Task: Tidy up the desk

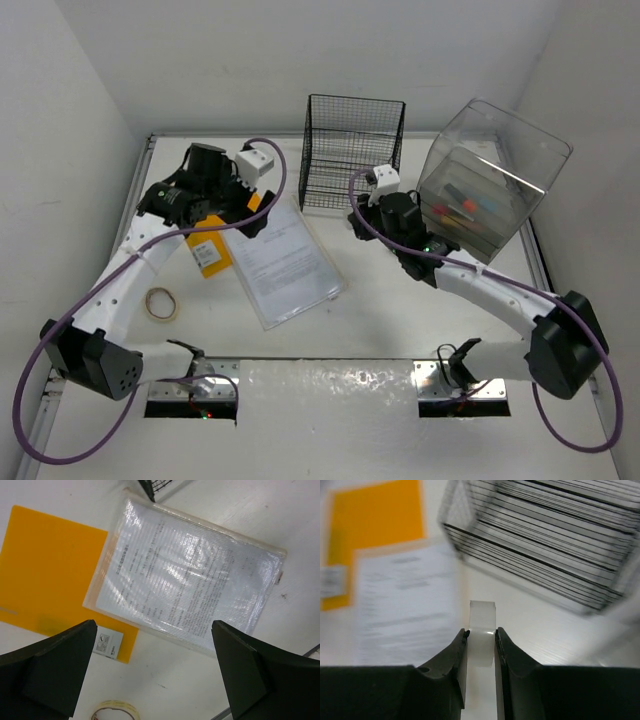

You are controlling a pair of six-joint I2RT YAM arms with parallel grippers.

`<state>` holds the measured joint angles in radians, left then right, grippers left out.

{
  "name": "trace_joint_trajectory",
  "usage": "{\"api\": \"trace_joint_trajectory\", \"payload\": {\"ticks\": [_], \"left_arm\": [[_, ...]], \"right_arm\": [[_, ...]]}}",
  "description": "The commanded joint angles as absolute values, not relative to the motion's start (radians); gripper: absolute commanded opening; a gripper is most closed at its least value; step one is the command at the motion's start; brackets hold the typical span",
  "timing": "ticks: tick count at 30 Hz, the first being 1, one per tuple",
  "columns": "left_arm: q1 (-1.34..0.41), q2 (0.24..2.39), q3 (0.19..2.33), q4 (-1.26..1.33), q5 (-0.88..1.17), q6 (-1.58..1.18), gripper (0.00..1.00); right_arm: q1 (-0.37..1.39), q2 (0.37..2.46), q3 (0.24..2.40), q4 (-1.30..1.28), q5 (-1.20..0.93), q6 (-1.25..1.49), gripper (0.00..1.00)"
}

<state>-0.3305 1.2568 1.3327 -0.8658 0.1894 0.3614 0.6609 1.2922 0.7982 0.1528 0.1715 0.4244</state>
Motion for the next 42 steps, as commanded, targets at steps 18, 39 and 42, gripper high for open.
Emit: {"api": "trace_joint_trajectory", "payload": {"ticks": [18, 39, 42], "left_arm": [[-0.054, 1.060, 0.758, -0.727, -0.224, 0.477, 1.00], [0.321, 1.149, 0.650, -0.782, 0.067, 0.729, 0.60], [0.321, 1.137, 0.649, -0.822, 0.113, 0.753, 0.59]], "right_arm": [[0.488, 1.670, 0.960, -0.356, 0.828, 0.150, 0.01], [0.482, 1.681, 1.037, -0.380, 0.658, 0.155, 0.48], [0.482, 1.646, 1.042, -0.391, 0.638, 0.150, 0.49]]}}
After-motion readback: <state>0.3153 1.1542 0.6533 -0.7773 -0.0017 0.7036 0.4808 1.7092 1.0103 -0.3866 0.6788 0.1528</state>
